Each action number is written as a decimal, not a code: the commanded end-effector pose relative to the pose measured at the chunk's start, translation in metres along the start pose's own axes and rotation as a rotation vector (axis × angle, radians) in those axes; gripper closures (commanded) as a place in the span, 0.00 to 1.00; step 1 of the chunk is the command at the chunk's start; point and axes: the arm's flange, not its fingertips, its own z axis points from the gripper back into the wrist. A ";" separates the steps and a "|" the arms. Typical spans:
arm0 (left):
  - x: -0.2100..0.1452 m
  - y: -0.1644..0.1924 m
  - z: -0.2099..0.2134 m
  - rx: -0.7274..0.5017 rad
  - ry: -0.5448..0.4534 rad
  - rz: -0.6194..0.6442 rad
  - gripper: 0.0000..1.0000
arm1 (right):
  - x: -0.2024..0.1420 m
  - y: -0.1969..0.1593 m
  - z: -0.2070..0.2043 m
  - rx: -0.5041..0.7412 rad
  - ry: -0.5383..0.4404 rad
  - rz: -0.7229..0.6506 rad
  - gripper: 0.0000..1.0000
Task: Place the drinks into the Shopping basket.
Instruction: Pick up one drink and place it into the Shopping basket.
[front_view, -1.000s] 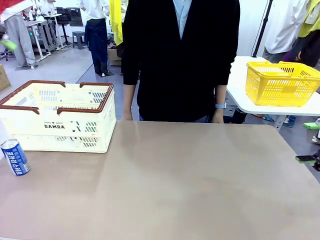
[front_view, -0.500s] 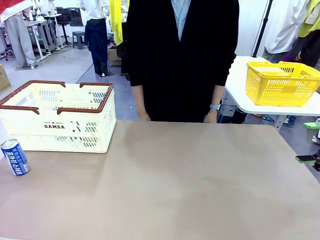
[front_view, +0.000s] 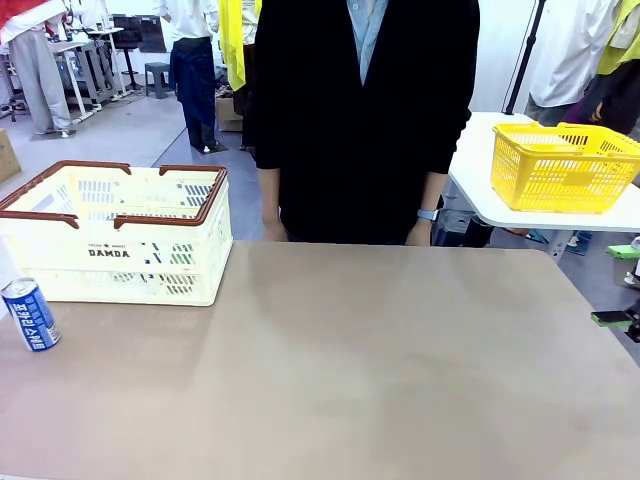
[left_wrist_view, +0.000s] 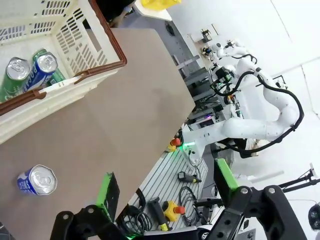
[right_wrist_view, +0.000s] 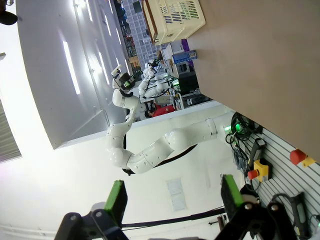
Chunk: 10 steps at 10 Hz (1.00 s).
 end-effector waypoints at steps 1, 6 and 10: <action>-0.003 0.004 -0.007 0.004 -0.001 0.018 0.00 | -0.001 0.004 0.001 0.007 0.001 0.005 0.00; -0.002 0.006 -0.006 -0.005 0.005 0.013 0.00 | -0.001 0.004 0.001 0.007 0.001 0.005 0.00; -0.007 0.016 -0.096 1.035 0.359 -0.120 0.00 | -0.001 0.004 0.001 0.007 0.001 0.005 0.00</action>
